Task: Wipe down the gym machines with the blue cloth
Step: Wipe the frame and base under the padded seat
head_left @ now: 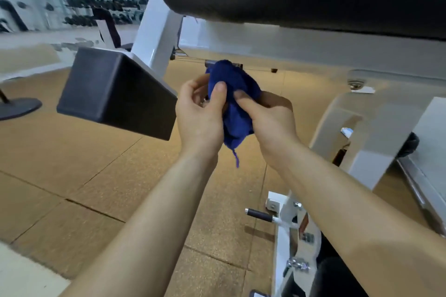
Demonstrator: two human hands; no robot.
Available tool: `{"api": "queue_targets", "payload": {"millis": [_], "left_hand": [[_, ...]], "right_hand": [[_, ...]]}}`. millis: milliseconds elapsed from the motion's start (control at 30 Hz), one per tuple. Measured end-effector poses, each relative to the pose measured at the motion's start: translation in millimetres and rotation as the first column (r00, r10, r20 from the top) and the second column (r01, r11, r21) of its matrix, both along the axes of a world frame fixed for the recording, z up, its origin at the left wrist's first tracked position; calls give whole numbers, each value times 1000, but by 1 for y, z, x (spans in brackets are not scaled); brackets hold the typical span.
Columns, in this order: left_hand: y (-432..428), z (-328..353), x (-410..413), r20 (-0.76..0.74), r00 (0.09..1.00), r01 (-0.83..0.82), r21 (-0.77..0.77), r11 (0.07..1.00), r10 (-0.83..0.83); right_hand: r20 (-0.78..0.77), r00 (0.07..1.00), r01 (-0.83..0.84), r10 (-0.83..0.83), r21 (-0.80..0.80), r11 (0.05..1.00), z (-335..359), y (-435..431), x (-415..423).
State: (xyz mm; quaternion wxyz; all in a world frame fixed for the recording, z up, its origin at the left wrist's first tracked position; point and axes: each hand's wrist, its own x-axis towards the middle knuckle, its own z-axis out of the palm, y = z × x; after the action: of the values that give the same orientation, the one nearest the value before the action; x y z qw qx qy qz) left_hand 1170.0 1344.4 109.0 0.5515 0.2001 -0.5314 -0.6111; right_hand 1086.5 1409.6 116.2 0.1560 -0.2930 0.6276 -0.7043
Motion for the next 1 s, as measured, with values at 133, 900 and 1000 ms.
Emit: {"api": "queue_targets", "payload": {"millis": [133, 900, 1000], "left_hand": [[-15, 0, -4, -100, 994, 54, 151, 987, -39], [-47, 24, 10, -126, 992, 37, 76, 996, -27], [-56, 32, 16, -131, 990, -37, 125, 992, 53]], "right_hand": [[117, 988, -101, 101, -6, 995, -2, -31, 9], [349, 935, 65, 63, -343, 937, 24, -74, 33], [314, 949, 80, -11, -209, 975, 31, -87, 51]]}}
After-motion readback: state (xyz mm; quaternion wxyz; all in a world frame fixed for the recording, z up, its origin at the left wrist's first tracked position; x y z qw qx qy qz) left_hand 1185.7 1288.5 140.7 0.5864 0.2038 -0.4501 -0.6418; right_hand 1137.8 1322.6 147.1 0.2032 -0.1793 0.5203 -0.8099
